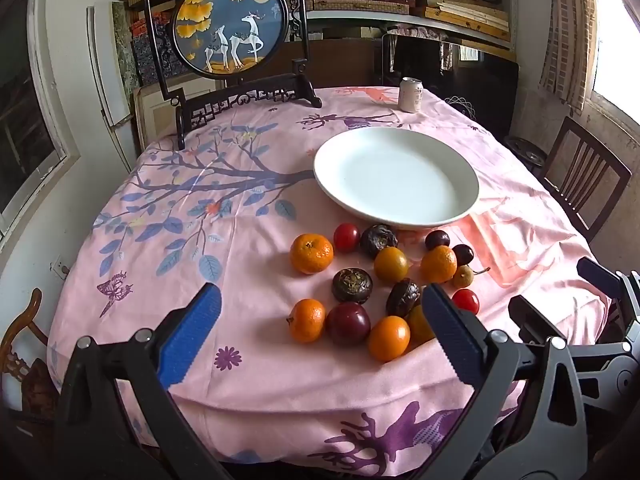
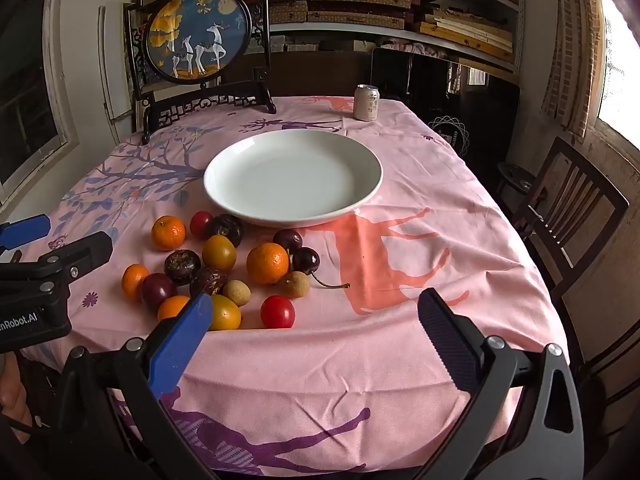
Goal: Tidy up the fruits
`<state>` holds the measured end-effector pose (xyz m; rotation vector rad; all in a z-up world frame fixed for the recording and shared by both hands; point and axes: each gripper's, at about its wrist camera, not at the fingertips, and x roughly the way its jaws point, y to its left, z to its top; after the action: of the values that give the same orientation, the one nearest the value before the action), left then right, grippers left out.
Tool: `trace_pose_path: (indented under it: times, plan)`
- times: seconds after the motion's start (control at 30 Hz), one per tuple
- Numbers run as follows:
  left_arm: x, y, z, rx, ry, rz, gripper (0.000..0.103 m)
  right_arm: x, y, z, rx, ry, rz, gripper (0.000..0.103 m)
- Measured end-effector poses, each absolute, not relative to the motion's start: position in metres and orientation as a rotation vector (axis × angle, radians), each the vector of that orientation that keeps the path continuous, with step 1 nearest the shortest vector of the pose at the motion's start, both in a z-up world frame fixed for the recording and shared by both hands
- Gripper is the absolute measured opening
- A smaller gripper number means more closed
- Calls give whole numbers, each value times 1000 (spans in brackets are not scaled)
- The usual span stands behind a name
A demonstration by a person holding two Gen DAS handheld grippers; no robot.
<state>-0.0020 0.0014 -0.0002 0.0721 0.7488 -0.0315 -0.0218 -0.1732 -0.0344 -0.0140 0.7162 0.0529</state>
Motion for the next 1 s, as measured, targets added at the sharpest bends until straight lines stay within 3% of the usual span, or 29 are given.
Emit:
trace_pose_path:
  times: [1.0]
  plan:
    - [-5,4,-1,71,754,-31,101,-21,-172,-34,-15,721,54,102]
